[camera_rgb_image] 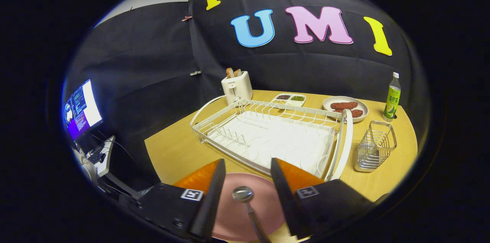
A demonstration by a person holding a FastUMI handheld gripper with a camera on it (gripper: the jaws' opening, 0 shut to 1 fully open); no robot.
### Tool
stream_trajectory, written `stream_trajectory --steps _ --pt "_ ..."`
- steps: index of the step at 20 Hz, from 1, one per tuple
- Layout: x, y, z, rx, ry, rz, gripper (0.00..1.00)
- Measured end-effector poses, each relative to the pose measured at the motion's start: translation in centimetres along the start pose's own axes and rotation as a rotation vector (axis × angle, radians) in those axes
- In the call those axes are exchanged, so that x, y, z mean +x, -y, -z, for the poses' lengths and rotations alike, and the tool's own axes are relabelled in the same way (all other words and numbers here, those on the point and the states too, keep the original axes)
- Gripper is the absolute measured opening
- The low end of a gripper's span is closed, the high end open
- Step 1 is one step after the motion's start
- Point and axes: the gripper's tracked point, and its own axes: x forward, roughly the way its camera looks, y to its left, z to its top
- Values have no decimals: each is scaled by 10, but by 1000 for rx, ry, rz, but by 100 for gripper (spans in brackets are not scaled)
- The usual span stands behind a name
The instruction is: Take the plate from the dish rack, then take the spoon from the basket and place it into the plate.
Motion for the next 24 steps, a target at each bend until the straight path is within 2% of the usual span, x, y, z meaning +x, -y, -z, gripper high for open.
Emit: stream_trajectory --steps 1,2,7,15,18,24 --pt "-5 4 -6 -2 7 10 95" --pt "-9 8 -12 -5 18 27 99" --pt "-42 48 -56 -8 100 173 98" --pt "-145 128 -122 -35 278 504 98" --pt "-182 131 -131 -65 323 594 98" --pt "-223 107 -123 18 371 697 98"
